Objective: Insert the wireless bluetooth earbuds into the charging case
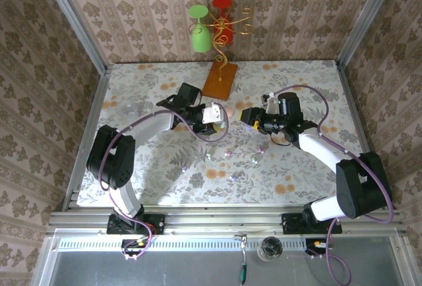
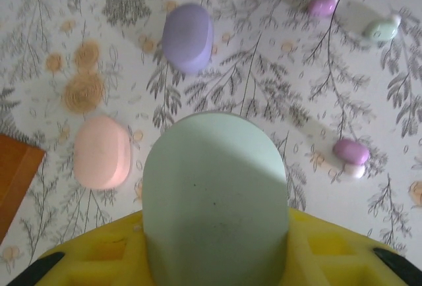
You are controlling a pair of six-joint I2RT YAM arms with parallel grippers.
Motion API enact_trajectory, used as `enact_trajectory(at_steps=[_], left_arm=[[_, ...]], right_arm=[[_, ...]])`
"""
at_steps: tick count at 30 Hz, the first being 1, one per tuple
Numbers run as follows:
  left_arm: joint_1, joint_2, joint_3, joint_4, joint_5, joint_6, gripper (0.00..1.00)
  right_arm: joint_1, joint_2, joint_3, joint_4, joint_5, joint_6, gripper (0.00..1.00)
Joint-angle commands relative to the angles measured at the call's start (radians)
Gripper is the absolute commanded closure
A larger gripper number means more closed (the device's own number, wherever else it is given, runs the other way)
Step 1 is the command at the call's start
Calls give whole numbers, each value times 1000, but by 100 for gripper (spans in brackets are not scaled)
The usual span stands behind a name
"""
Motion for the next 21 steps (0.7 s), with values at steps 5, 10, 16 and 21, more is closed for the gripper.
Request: enact_trajectory(at_steps=[5, 10, 16, 21], left_arm=[[-32, -38, -41, 130, 79, -60, 61], [-49, -41, -40, 136, 84, -57, 61], [-57, -66, -60, 135, 88, -47, 60], [-57, -68, -70, 146, 91, -54, 60]], right_arm=[[64, 85, 50, 53, -75, 44, 33], [96, 154, 78, 88, -79, 75, 35], [99, 193, 83, 141, -91, 117, 53], [98, 180, 79, 122, -91, 102, 68]])
